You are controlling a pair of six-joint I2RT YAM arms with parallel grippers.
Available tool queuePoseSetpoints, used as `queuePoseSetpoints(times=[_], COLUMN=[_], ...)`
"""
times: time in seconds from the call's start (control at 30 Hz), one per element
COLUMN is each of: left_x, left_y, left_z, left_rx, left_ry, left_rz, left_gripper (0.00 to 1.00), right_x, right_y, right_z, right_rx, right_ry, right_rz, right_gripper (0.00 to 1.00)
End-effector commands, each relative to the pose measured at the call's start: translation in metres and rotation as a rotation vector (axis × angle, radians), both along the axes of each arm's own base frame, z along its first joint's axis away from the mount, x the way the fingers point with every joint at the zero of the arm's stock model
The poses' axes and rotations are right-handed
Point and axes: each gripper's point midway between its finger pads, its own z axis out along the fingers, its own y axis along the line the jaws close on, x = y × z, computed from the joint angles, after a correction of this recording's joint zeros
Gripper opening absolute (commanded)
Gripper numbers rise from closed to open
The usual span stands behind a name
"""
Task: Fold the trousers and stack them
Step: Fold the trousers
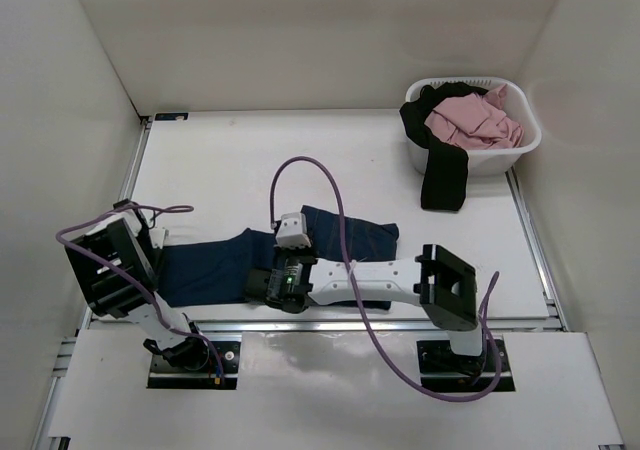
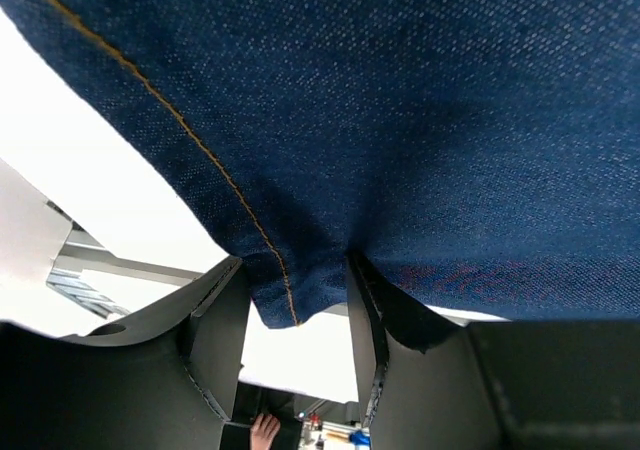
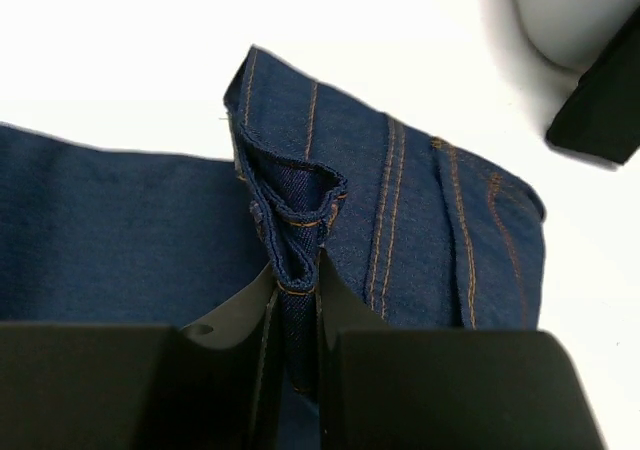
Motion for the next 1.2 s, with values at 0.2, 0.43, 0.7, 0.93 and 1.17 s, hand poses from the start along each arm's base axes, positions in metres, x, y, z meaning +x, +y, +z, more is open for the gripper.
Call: queuePoseSetpoints(times=[0.2, 0.43, 0.7, 0.93, 1.17], left_x=[0.059, 0.113, 0.060, 0.058, 0.077], left_y=[0.030, -0.058, -0.176, -0.165, -0.132], left_z=[0.065, 0.131, 0.042, -0.003, -0.012], left_rx=[0.143, -0.059, -0.282, -0.187, 0.025], left_ry=[-0.240, -0.360, -0.120, -0.024, -0.033], left_rz=[0.015, -0.227, -0.515, -0.529, -0.452], left_gripper=[0.59, 0.57, 0.54, 0.48, 0.48], right_x=[0.004, 0.005, 0.011, 0.004, 0.001], right_y=[-0.076, -0.103, -0.090, -0.012, 0.031], right_z=[0.124, 0.156, 0.227, 0.215, 0.131], right_rx=[0.203, 0.137, 0.079, 0.152, 0.012], right_ry=[-0.307, -0.400, -0.537, -0.495, -0.276], right_rz=[-0.094, -0.074, -0.092, -0.060, 0.006], right_gripper=[0.00, 0.00, 0.00, 0.00, 0.00])
